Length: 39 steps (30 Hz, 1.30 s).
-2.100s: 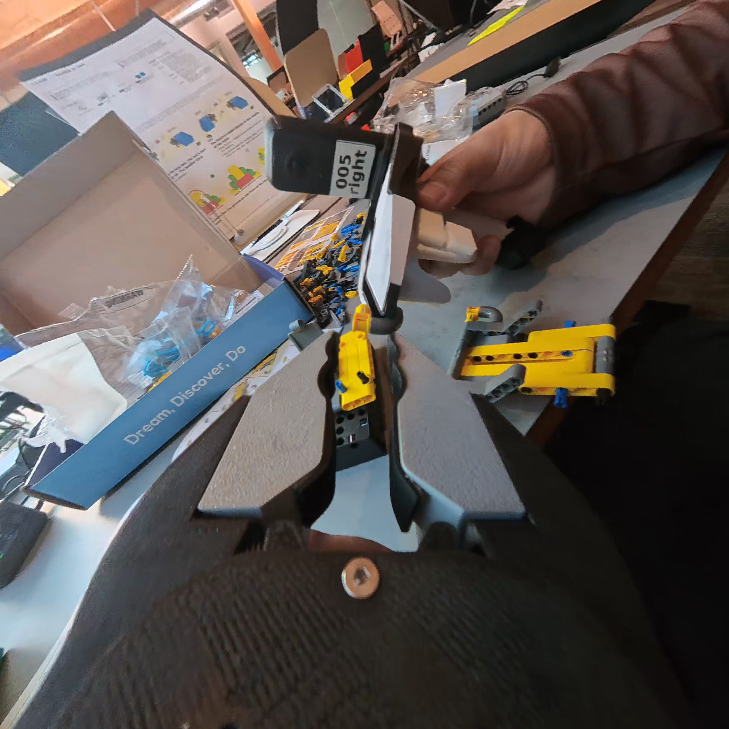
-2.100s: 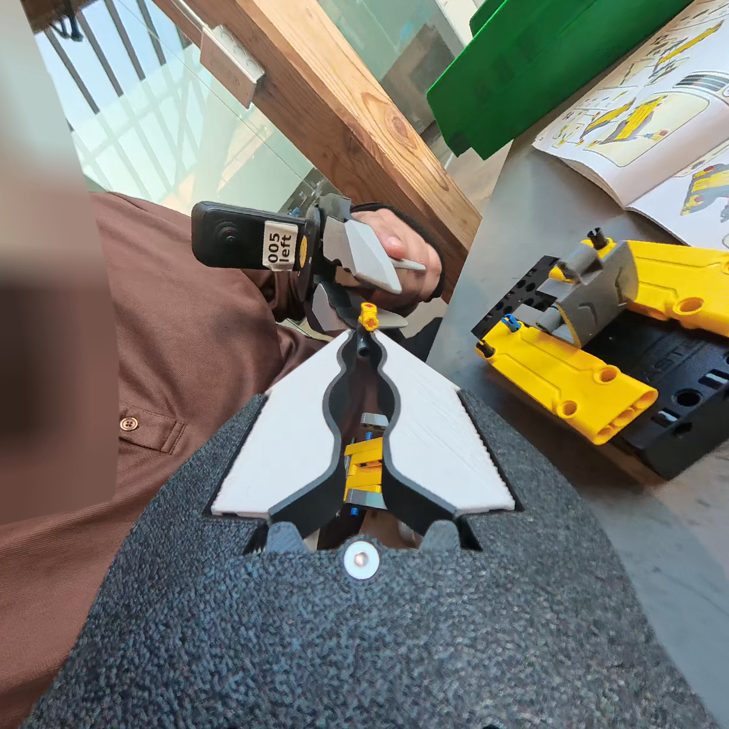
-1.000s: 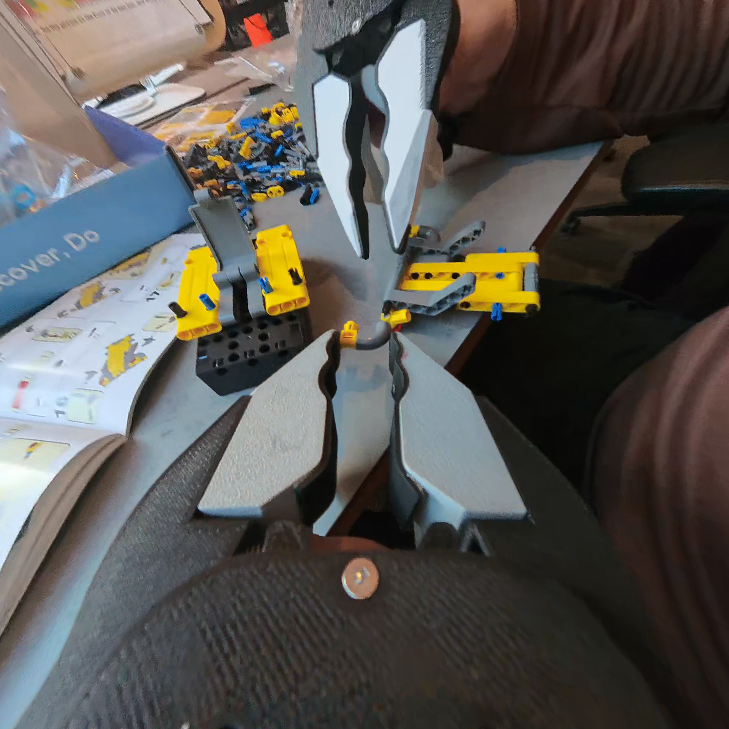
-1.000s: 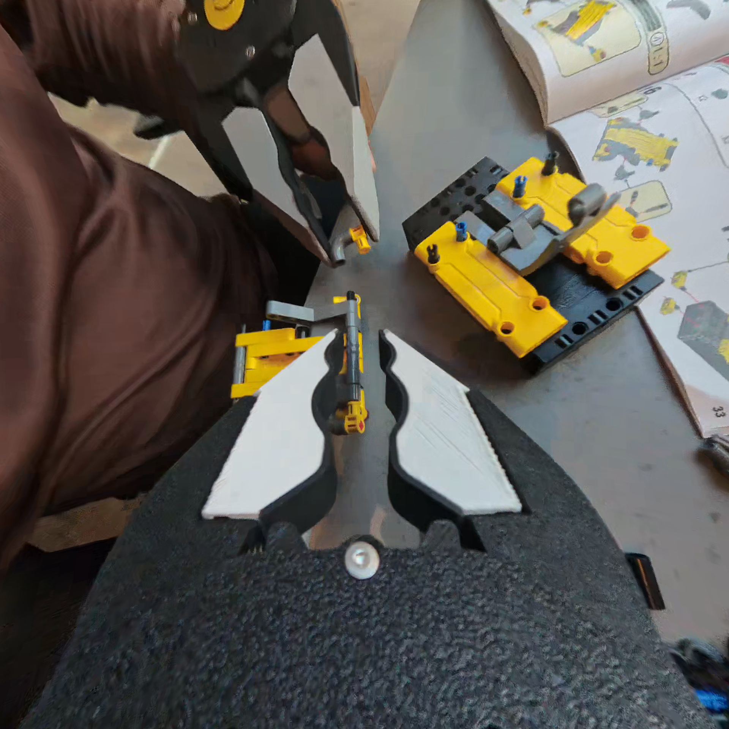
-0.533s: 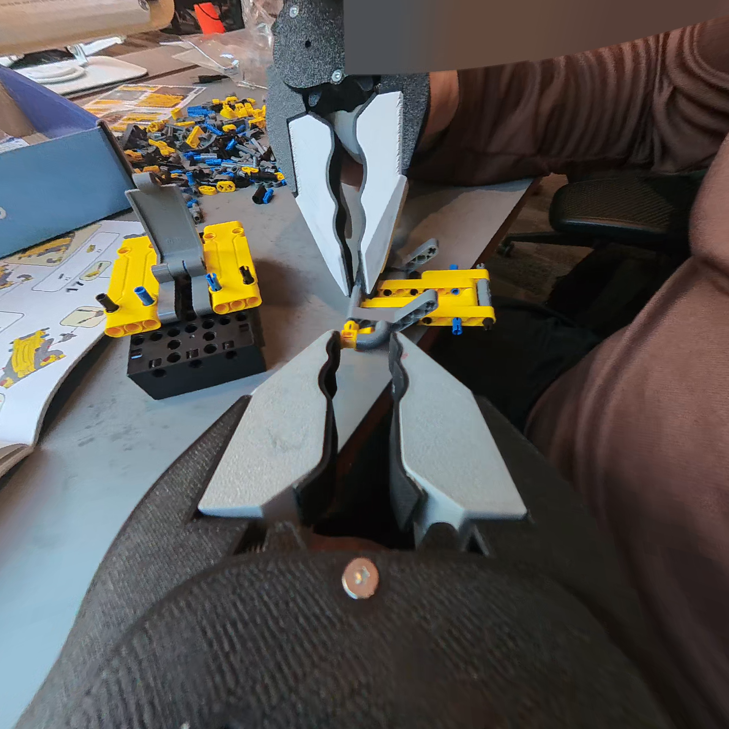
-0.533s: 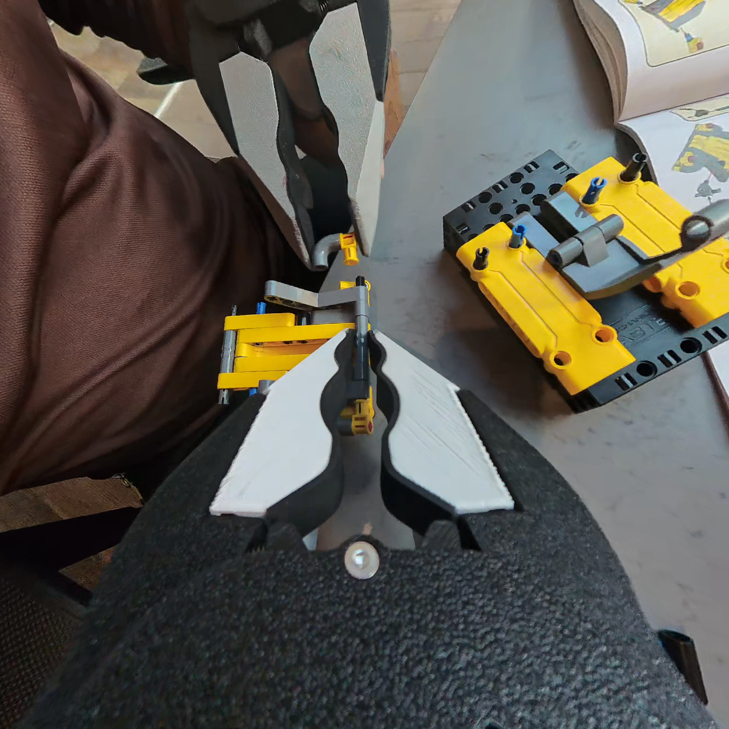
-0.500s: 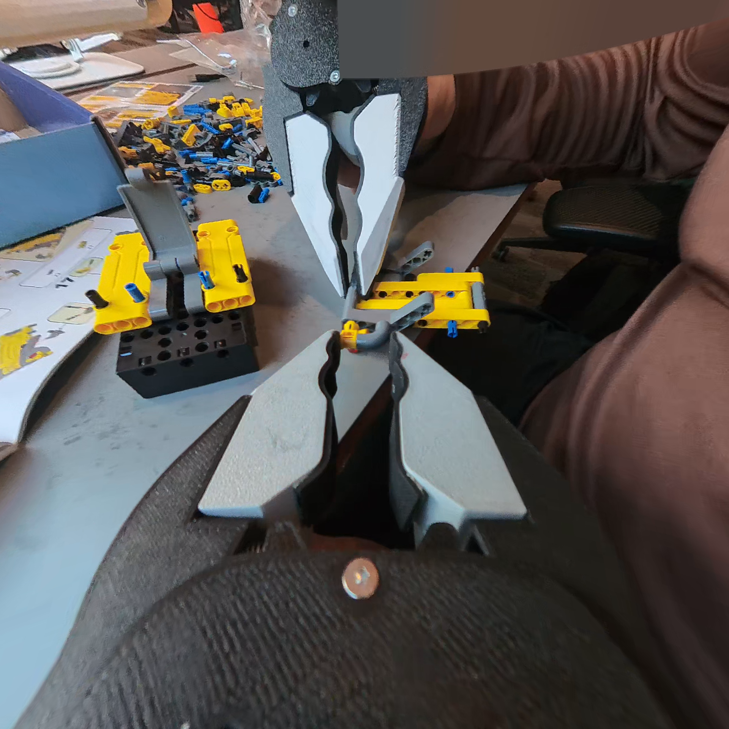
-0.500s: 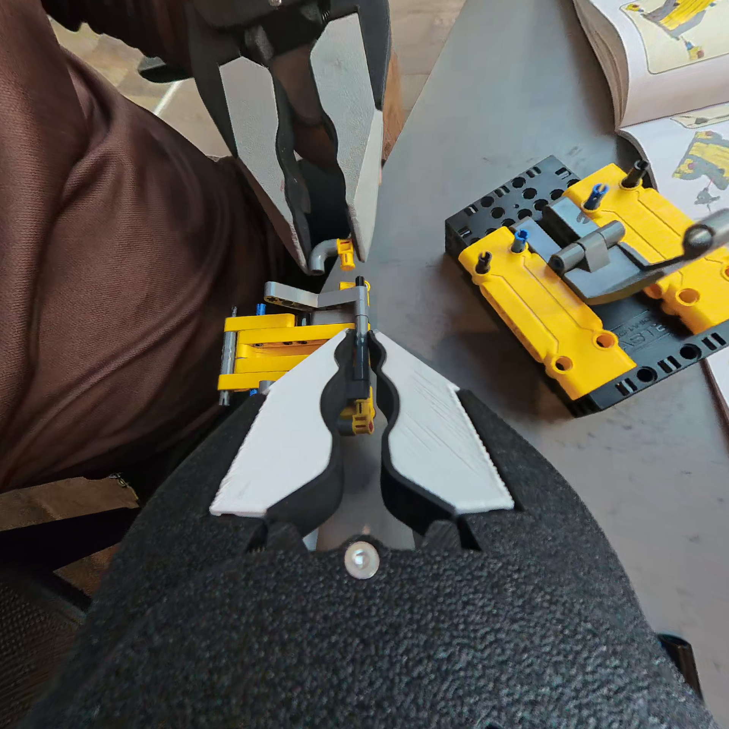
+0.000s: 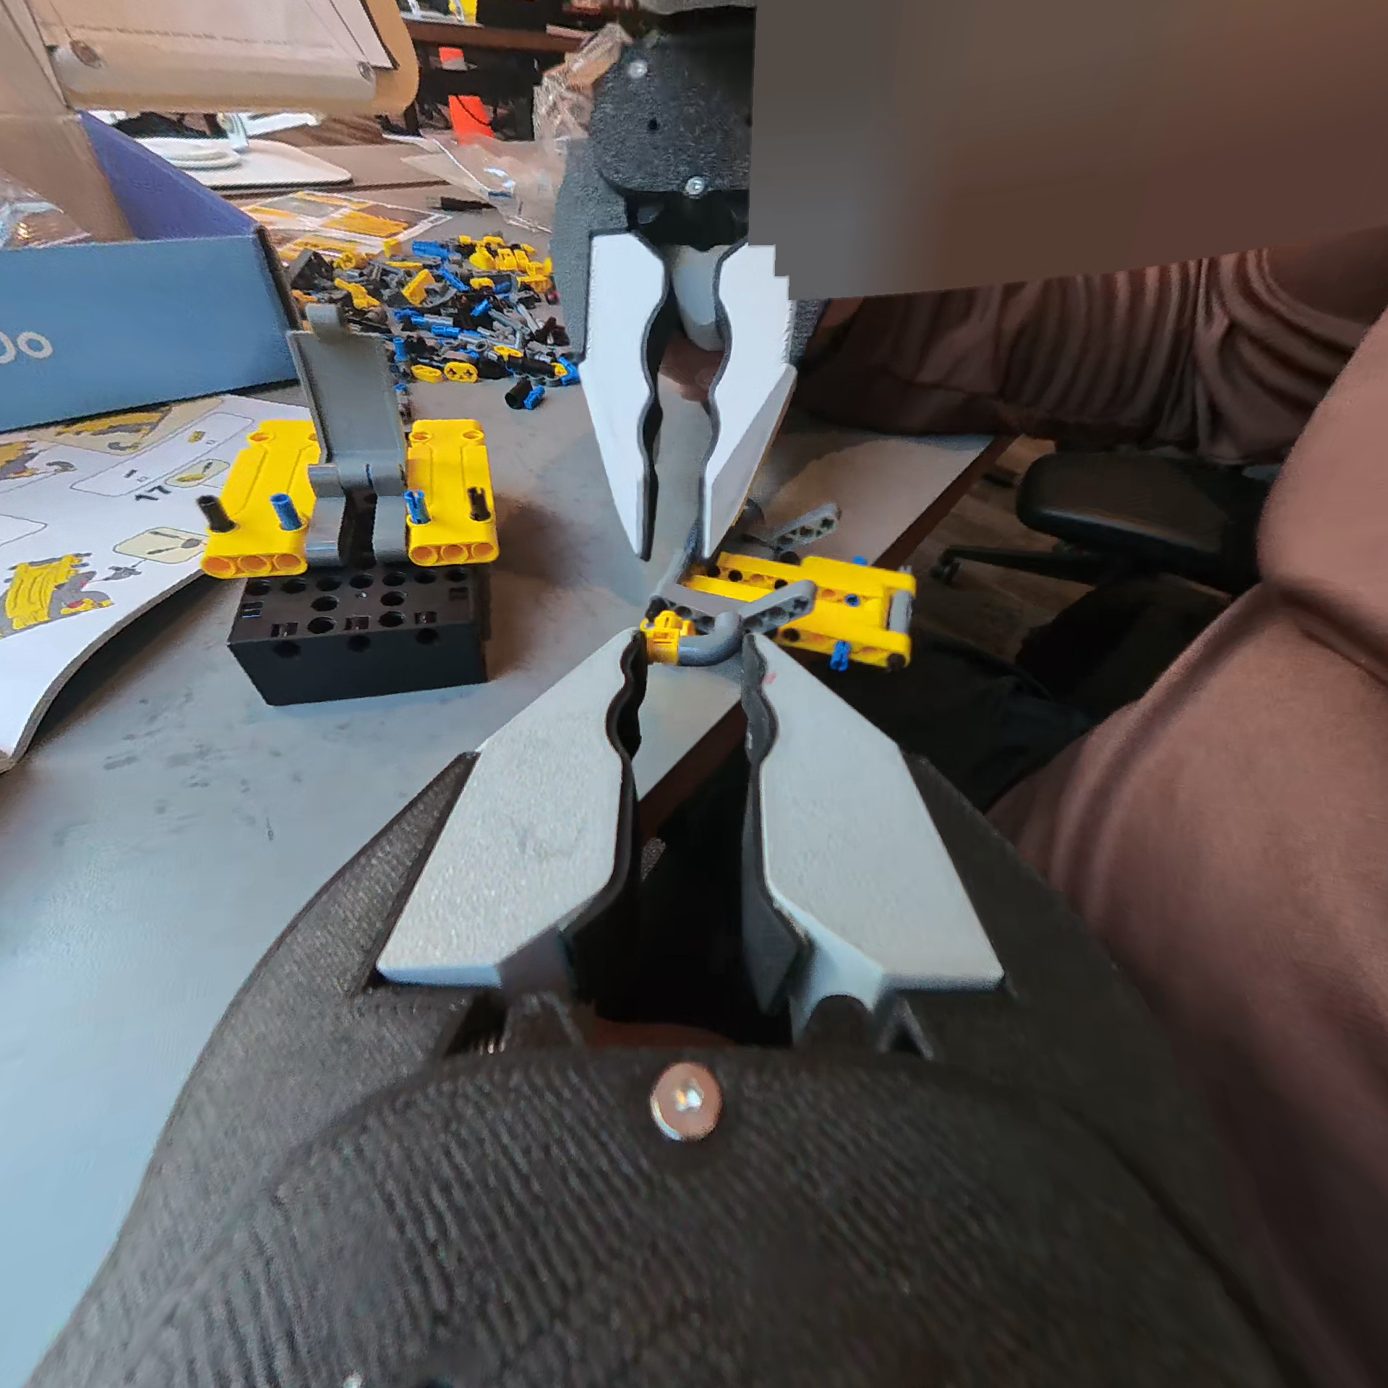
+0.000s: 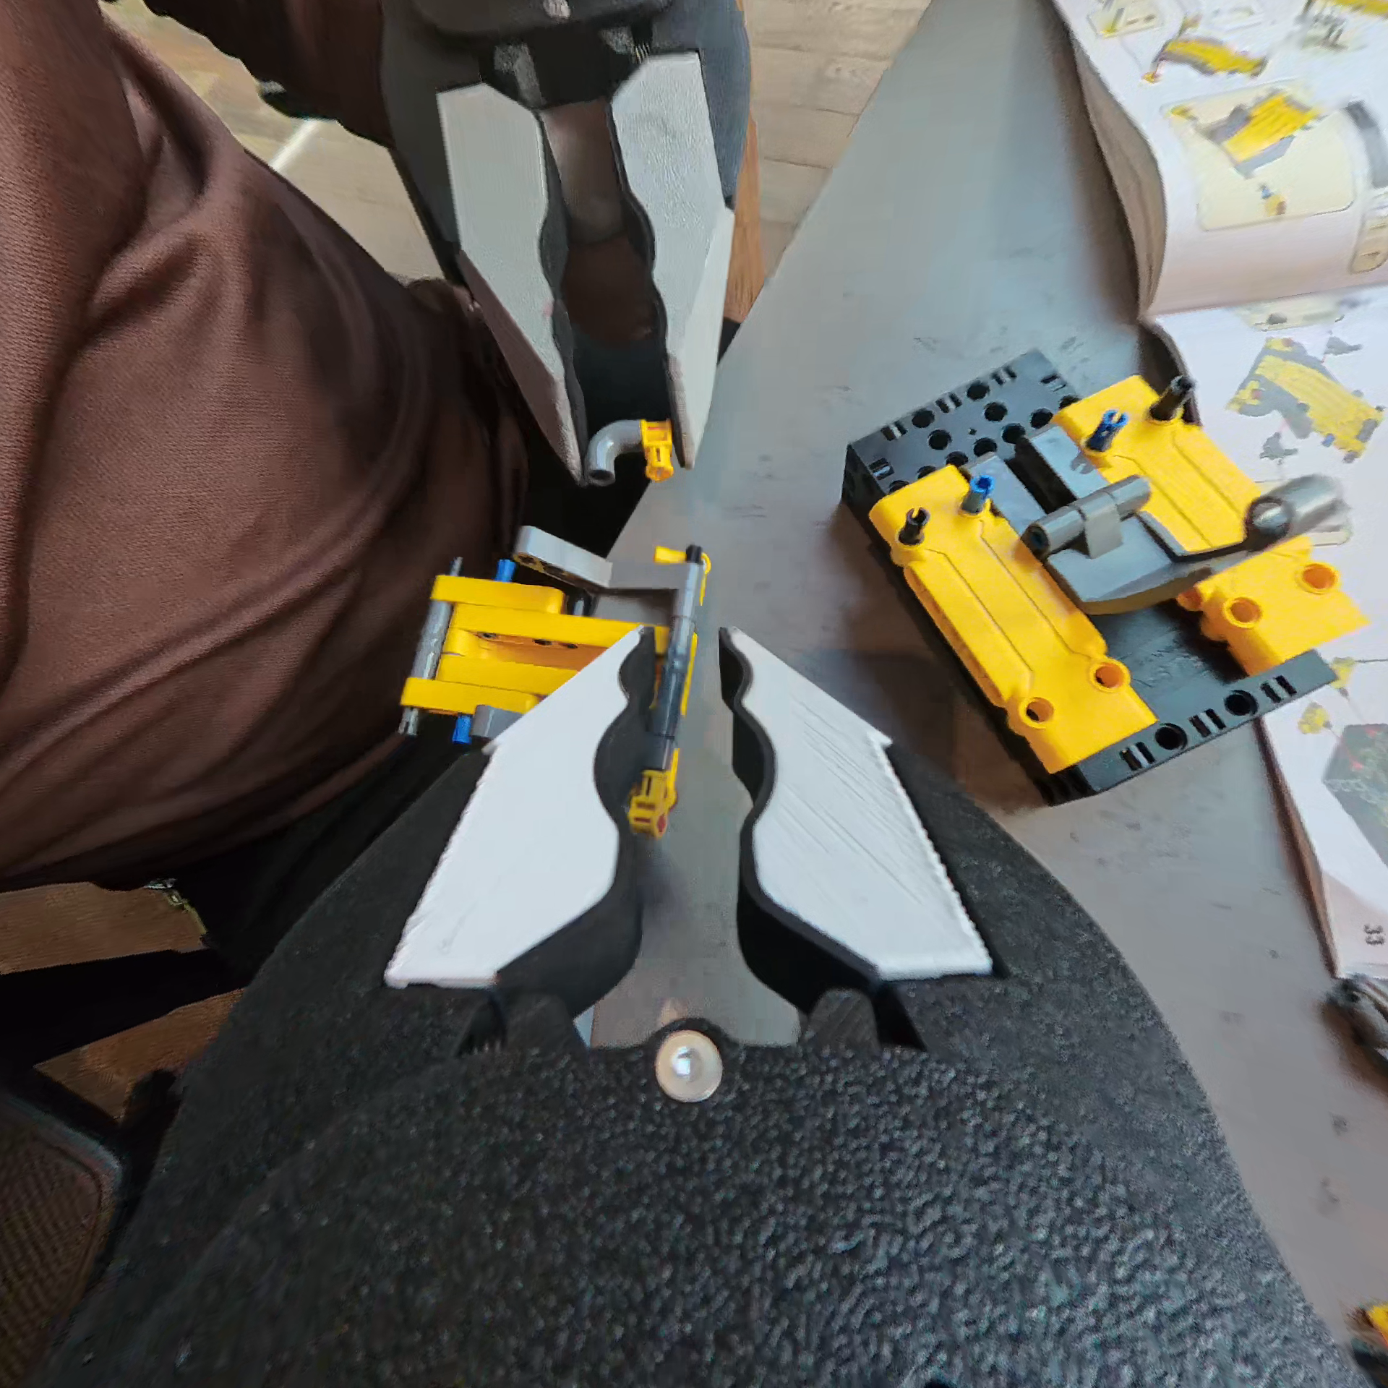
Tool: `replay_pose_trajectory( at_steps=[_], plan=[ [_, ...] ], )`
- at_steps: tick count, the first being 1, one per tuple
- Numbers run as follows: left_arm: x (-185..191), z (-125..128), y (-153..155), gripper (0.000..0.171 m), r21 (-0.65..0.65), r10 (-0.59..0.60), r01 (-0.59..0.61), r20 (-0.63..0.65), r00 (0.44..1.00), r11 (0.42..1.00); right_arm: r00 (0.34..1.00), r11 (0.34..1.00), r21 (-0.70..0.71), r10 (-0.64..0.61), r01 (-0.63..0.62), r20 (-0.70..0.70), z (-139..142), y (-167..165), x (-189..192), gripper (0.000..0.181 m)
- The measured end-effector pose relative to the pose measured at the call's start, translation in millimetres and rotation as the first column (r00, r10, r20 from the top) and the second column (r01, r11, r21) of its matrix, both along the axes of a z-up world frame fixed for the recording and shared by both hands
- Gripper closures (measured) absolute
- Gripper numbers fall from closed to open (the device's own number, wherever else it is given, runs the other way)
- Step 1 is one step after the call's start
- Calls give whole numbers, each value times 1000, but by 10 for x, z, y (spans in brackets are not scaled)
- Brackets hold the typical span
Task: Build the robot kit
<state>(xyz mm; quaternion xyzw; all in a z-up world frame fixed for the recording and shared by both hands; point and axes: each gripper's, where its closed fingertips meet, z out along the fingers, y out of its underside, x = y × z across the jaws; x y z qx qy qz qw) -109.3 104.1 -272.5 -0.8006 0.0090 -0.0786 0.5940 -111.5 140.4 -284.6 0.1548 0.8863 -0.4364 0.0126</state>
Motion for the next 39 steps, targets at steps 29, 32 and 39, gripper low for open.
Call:
replay_pose_trajectory(
  at_steps=[29,32,39],
  plan=[
    [113,303,315,149,-10,-144,169,478,866,985,789,990,140,95,-12,-607,363,-302,44,163],
    [54,303,354,149,-25,-120,147,447,887,989,795,993,118,53,23,-604,369,-258,-19,162],
    [-148,223,427,161,-92,19,27,464,886,995,831,993,57,-55,104,-553,350,-119,-171,165]
  ],
)
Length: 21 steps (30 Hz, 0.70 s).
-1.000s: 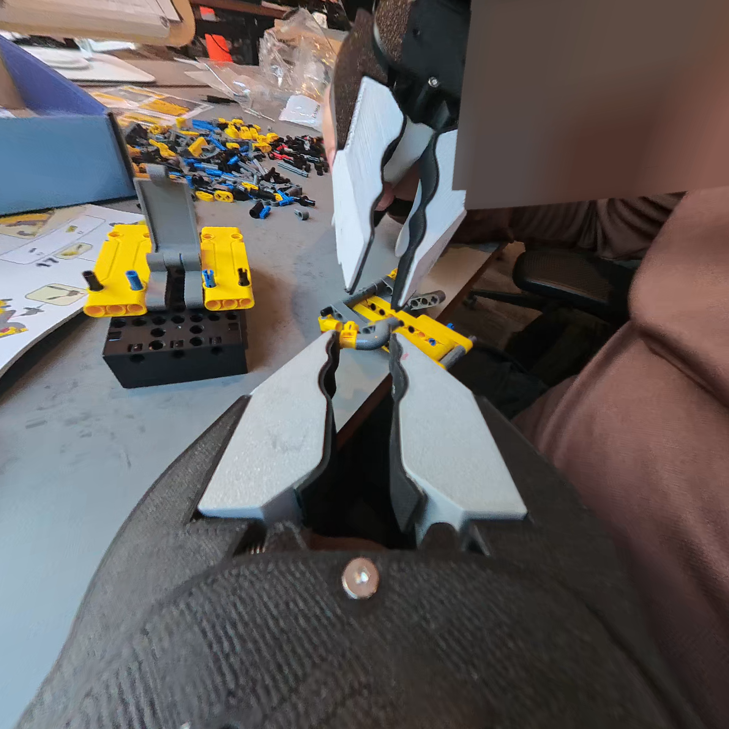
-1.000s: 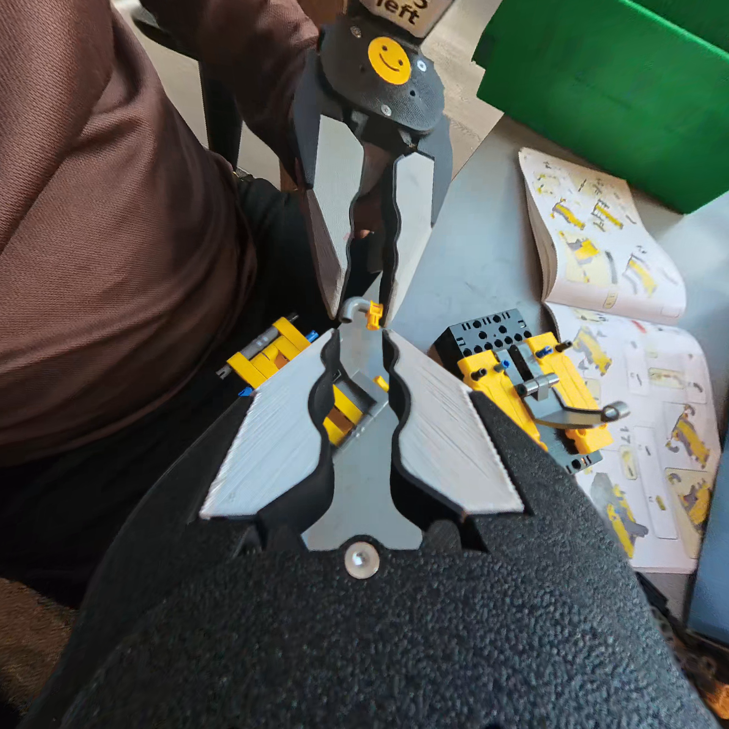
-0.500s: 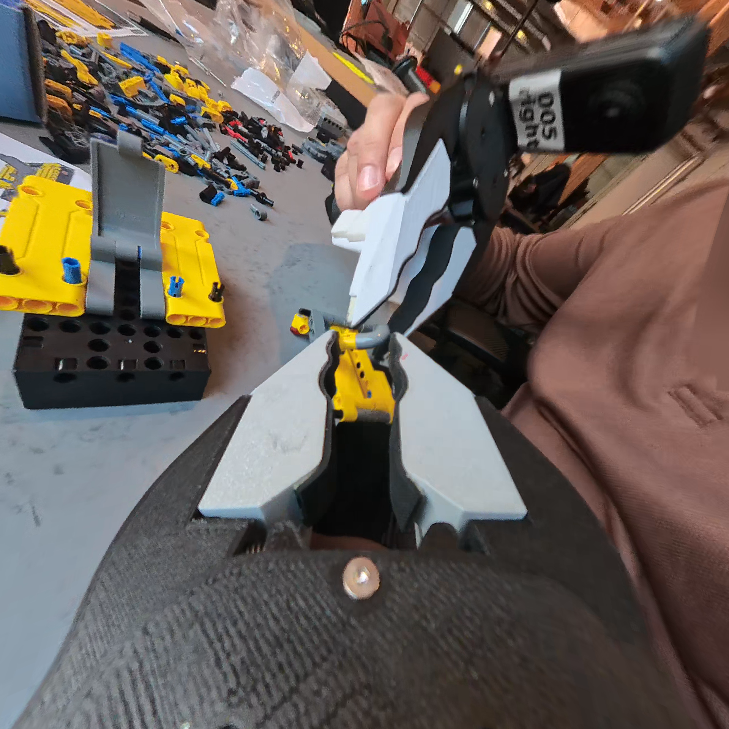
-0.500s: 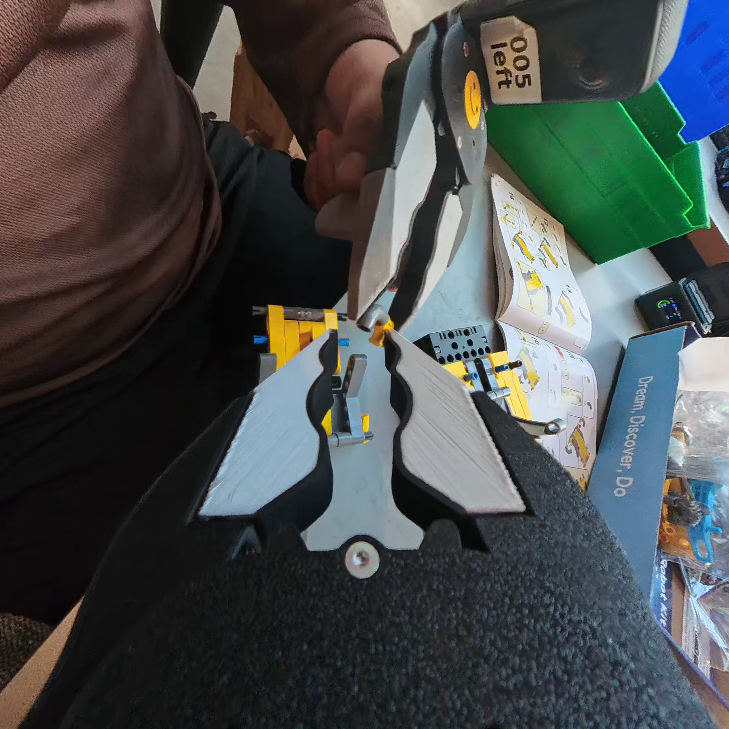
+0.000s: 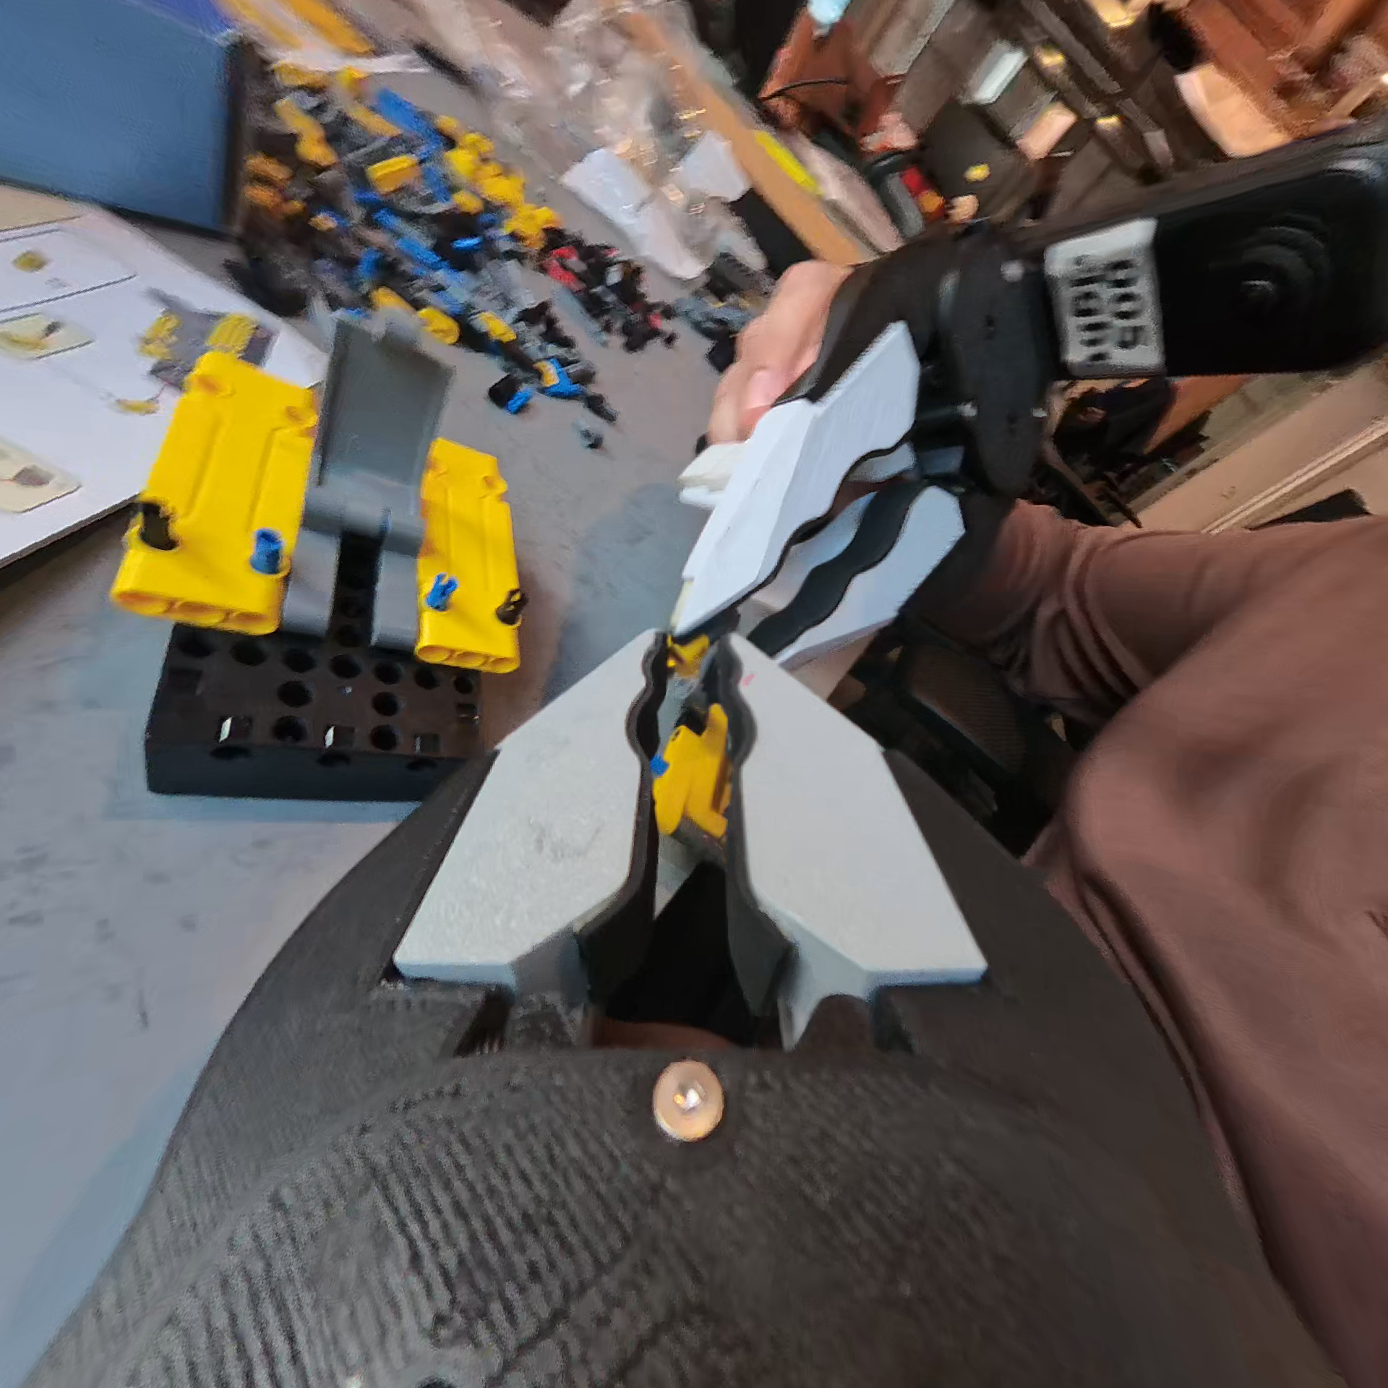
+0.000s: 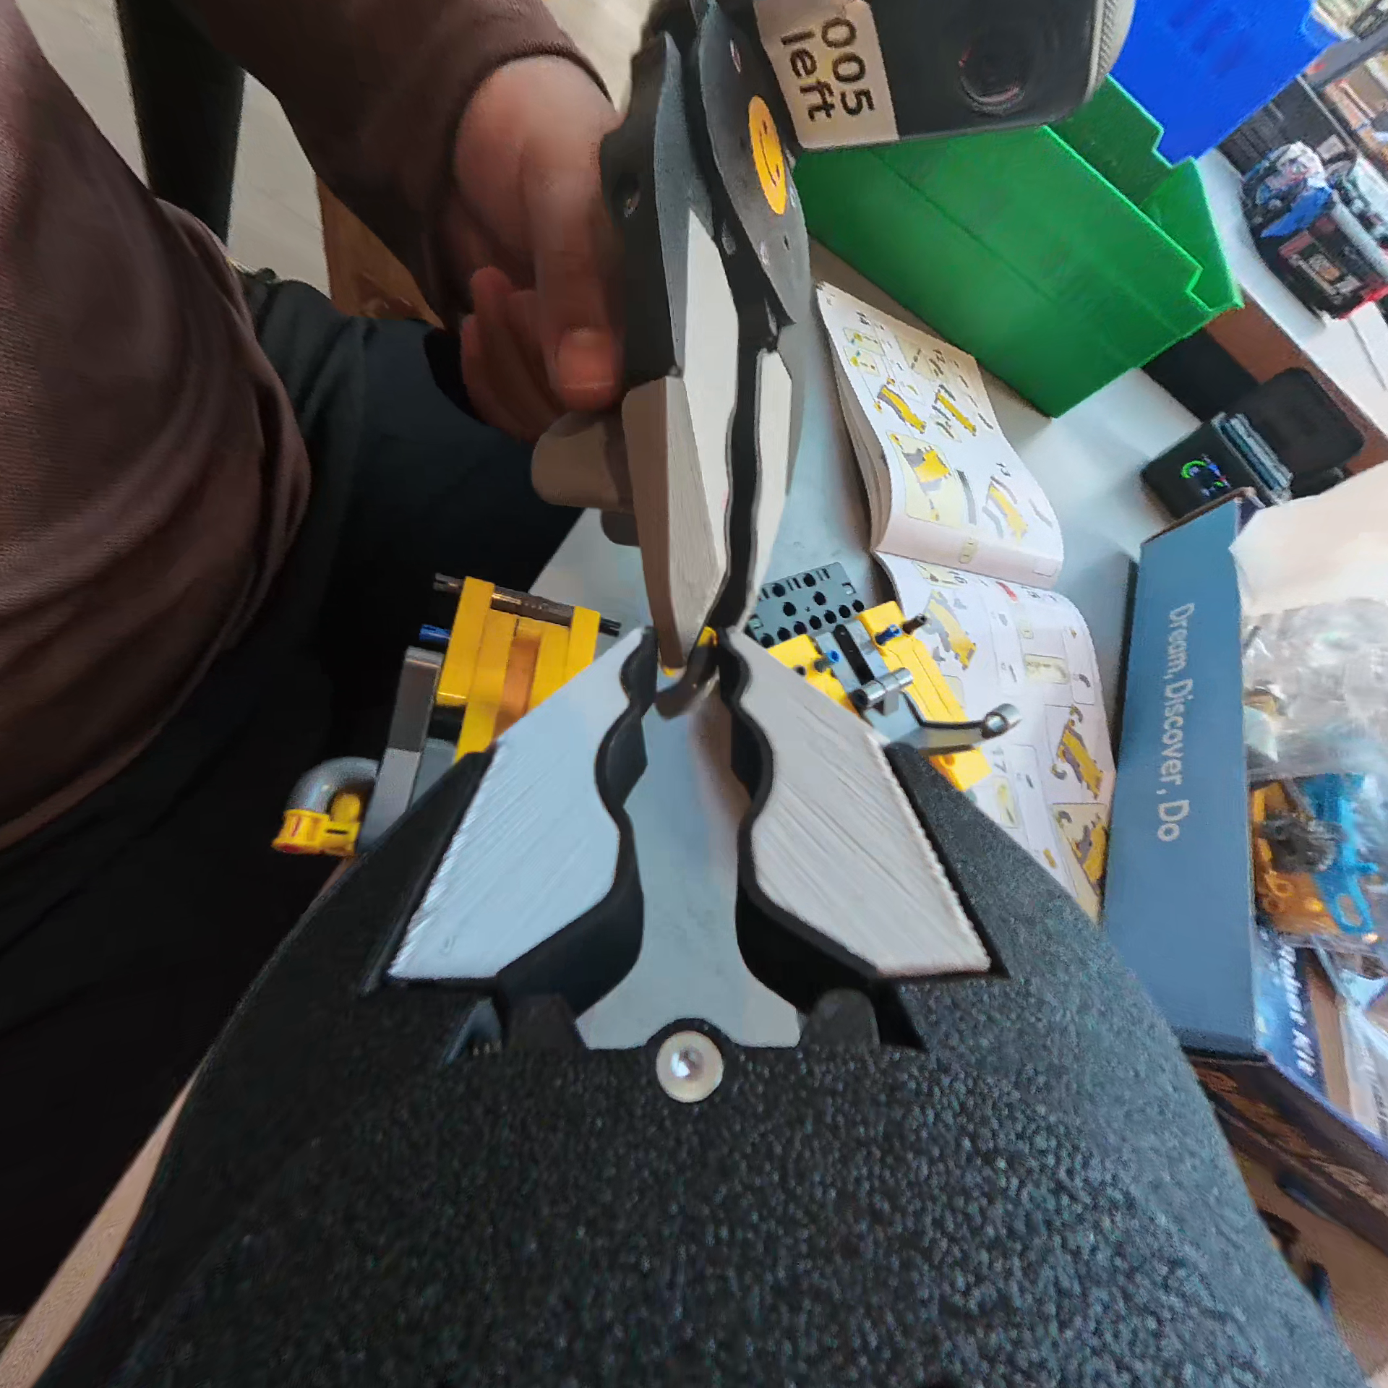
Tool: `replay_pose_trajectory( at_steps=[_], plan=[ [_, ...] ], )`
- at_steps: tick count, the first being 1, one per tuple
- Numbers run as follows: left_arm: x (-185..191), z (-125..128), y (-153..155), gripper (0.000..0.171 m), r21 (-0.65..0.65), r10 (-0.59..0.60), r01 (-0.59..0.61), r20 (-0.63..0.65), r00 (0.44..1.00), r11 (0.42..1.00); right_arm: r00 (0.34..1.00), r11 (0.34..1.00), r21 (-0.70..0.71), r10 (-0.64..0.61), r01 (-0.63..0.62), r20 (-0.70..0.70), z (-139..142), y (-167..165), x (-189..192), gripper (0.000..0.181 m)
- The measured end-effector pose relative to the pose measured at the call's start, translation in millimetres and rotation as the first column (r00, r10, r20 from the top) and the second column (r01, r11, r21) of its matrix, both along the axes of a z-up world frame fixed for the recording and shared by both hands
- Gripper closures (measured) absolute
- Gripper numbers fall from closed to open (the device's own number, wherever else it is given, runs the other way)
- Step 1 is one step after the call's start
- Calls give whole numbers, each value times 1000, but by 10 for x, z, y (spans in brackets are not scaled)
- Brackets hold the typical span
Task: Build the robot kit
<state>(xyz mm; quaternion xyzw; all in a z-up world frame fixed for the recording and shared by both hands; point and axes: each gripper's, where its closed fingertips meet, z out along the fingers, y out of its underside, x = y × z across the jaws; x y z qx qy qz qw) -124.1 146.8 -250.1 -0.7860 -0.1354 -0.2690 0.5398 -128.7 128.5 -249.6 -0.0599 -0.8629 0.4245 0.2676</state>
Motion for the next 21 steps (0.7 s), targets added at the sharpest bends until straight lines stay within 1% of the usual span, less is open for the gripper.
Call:
replay_pose_trajectory(
  at_steps=[2,3,6,7,10,14,17,19,21],
  plan=[
    [-43,-22,-4,166,-16,29,-28,31,999,999,1000,1000,15,-17,17,-23,-6,26,-27,168],
    [-42,-29,-6,166,-29,35,-34,52,998,999,1000,1000,12,-20,20,-8,-17,22,-28,168],
    [-74,-39,-15,167,-34,60,-61,-11,998,998,996,999,-37,-34,37,85,-43,24,-50,169],
    [-72,-34,-18,167,-34,57,-57,-11,998,998,993,998,-60,-28,36,117,-40,19,-45,169],
    [-49,19,-18,167,1,36,-36,37,999,999,983,991,-129,-1,25,185,5,17,-22,170],
    [-53,40,11,167,21,41,-42,66,997,999,984,988,-152,10,17,179,22,47,-26,170],
    [-54,62,37,167,49,51,-56,106,993,997,974,981,-195,23,21,224,51,82,-28,169],
    [-92,142,38,167,102,69,-83,136,988,991,960,970,-239,26,43,277,72,141,-46,169],
    [-128,201,39,167,140,90,-115,172,981,983,931,946,-318,56,67,360,127,171,-51,168]
  ],
)
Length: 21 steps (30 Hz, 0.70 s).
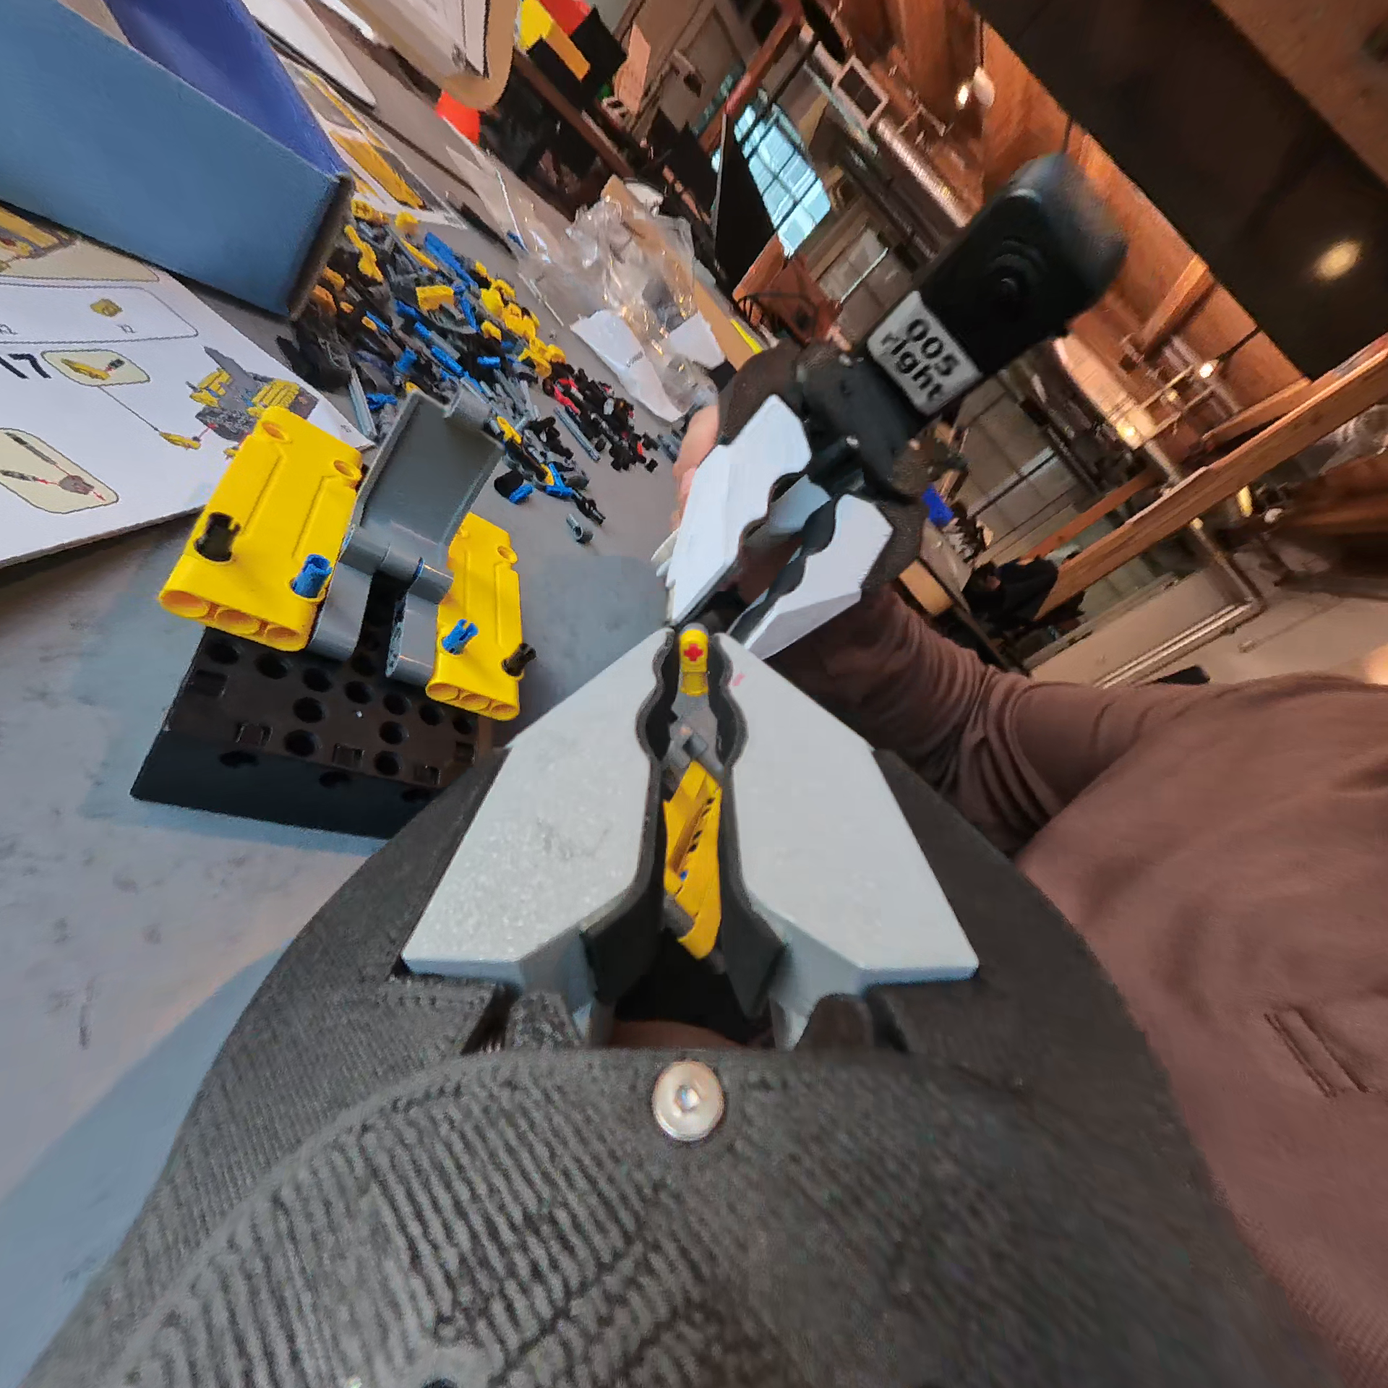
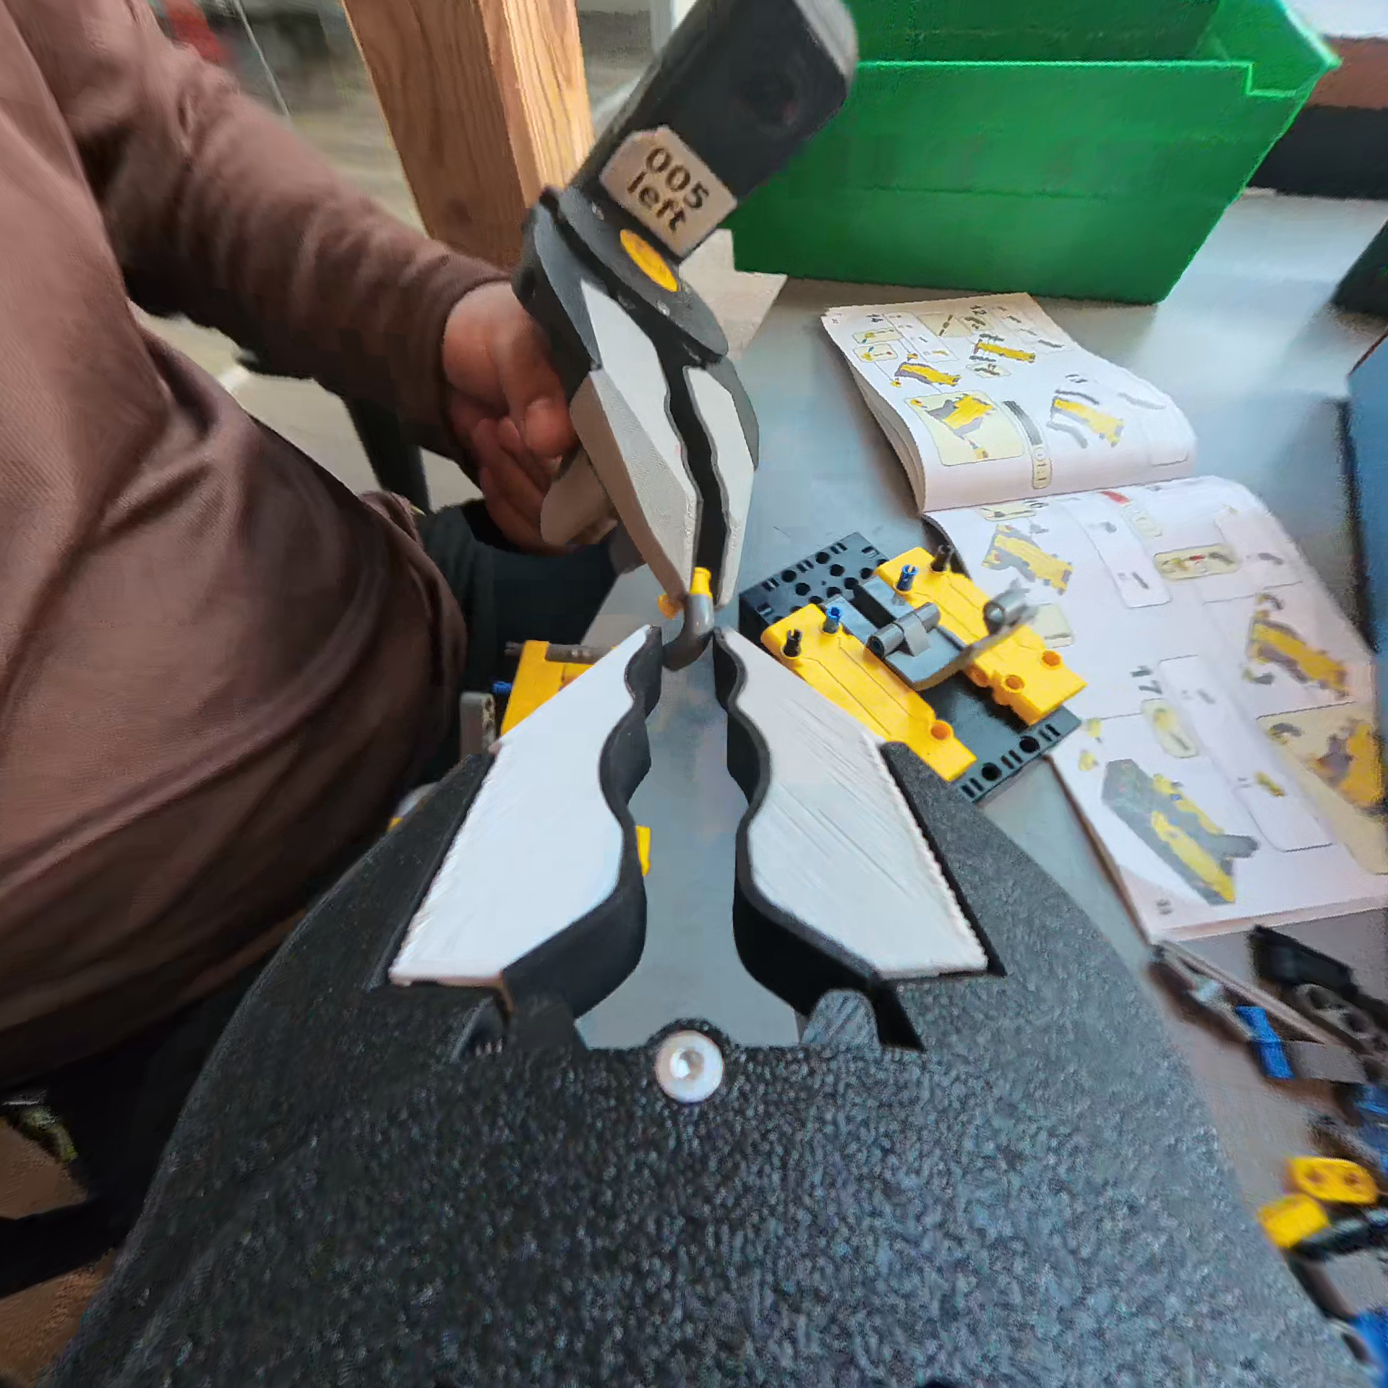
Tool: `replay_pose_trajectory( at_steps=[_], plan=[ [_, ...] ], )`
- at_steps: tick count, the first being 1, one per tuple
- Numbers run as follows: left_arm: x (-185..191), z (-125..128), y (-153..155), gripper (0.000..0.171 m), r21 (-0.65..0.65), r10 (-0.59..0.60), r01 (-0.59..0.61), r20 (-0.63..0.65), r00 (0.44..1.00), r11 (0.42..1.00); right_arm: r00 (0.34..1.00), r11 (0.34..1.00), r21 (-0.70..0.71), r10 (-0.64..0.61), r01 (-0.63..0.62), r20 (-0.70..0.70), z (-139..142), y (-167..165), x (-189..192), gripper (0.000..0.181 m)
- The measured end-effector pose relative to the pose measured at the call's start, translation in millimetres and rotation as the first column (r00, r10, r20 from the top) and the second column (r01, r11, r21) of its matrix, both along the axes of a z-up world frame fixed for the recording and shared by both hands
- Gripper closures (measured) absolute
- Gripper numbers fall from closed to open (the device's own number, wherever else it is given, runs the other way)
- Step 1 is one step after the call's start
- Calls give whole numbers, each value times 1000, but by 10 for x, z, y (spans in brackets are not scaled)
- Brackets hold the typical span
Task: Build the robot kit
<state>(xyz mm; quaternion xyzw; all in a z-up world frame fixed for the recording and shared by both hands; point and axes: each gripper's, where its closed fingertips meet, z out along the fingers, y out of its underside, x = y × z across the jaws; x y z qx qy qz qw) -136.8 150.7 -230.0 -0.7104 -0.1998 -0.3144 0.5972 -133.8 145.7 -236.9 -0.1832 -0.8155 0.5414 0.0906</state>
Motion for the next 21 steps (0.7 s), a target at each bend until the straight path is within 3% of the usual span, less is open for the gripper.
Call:
replay_pose_trajectory(
  at_steps=[5,9,21],
  plan=[
    [13,13,19,167,28,1,-3,58,998,1000,970,984,-177,43,1,240,43,13,-7,169],
    [45,-59,45,167,-20,-14,15,39,999,1000,948,984,-176,66,-11,311,-41,23,24,174],
    [-37,-113,155,168,-83,70,-58,148,987,995,989,999,29,-34,30,141,-131,97,-44,169]
  ],
)
